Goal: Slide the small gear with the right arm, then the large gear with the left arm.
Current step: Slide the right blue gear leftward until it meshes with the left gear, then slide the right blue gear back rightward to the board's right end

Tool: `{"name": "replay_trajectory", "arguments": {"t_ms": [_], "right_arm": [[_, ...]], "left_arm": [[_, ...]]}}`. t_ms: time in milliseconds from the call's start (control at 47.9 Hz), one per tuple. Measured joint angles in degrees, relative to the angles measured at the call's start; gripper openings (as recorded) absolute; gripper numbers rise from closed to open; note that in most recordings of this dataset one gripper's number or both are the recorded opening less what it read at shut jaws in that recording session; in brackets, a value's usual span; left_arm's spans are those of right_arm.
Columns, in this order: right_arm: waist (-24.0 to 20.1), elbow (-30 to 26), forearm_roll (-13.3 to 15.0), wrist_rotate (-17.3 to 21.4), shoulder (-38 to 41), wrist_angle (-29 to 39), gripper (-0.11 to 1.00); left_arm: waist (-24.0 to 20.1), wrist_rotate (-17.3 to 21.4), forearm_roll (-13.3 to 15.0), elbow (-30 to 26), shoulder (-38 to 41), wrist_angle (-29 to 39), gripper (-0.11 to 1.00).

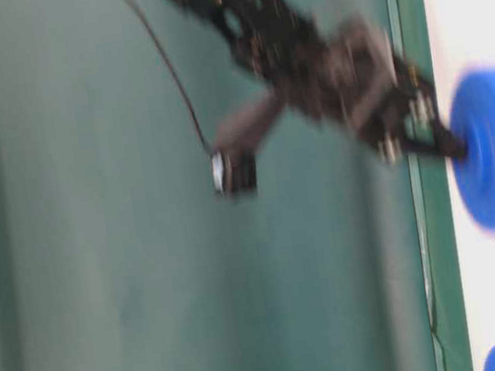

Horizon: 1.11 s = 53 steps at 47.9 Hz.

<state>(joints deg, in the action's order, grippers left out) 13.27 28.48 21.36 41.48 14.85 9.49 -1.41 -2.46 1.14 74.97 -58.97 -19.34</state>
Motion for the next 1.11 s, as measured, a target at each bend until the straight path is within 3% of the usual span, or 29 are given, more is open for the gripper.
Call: {"name": "replay_trajectory", "arguments": {"t_ms": [188,501,1107], "right_arm": [[-1.7,-9.4,2.0,0.0,5.8,2.2,0.51],[-3.0,-17.1,3.0,-0.1,11.0,1.9,0.51],[-3.1,-18.2,3.5,-0.1,11.8,1.1,0.51]], "left_arm": [[0.4,-0.2,0.0,0.9,-1.5,0.0,0.00],[0.5,-0.1,0.0,2.1,-3.0,0.0,0.00],[0.5,-0.1,0.0,3.8,-5.1,0.1,0.00]]}}
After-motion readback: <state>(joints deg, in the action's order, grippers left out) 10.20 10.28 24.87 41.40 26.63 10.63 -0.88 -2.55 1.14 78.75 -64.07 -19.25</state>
